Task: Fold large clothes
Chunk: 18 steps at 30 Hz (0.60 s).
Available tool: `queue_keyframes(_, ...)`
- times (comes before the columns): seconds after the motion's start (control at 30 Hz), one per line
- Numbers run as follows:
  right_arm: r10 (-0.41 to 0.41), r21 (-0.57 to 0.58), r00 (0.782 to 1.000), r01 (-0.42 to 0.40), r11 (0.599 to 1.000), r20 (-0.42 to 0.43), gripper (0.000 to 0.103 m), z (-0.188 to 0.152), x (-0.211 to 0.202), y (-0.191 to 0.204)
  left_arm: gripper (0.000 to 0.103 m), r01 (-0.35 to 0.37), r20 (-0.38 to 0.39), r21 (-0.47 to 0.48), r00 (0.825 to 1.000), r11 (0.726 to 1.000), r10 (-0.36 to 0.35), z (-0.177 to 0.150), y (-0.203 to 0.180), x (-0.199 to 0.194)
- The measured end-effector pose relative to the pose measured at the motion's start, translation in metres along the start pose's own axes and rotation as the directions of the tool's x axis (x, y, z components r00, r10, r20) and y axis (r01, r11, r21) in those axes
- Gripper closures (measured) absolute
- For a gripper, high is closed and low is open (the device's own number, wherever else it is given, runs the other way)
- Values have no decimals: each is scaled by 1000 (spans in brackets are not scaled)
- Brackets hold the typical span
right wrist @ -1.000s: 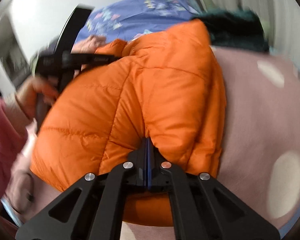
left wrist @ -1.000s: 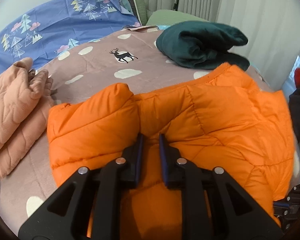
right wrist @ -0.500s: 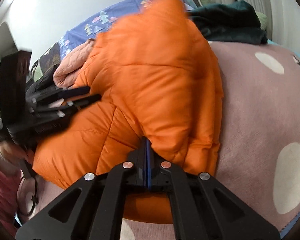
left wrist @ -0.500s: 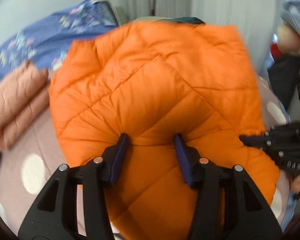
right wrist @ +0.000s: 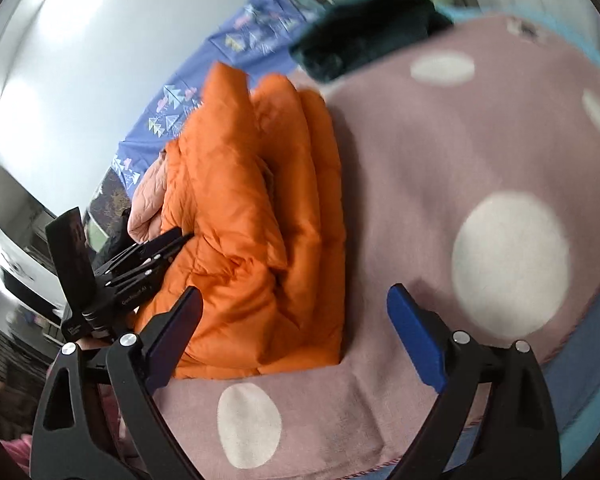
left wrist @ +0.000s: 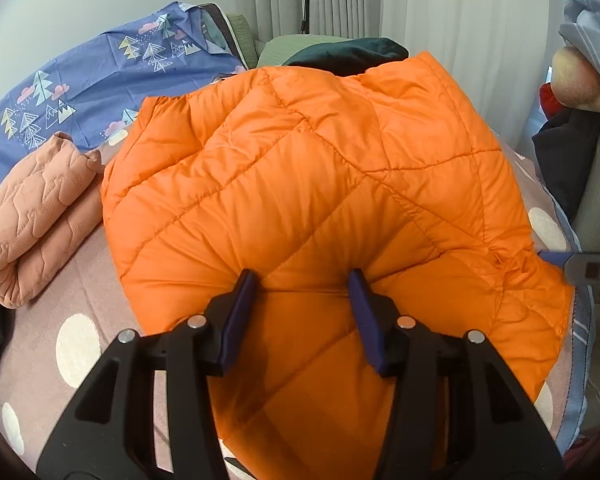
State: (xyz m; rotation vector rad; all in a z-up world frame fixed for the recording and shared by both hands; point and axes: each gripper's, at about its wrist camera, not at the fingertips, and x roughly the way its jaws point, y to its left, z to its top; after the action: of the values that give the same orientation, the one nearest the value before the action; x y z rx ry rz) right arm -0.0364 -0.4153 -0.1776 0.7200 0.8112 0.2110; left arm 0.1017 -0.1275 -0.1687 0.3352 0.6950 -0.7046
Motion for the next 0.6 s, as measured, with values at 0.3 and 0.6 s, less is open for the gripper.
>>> queue_keyframes(0.3, 68, 57, 994, -63, 996, -84, 8, 21, 37, 3, 54, 25, 10, -16, 1000, 1000, -25, -3, 3, 1)
queue_keyframes(0.6, 73, 116, 995, -65, 991, -65, 65, 26, 51, 2, 53, 37, 11, -20, 999, 999, -37, -4, 8, 1)
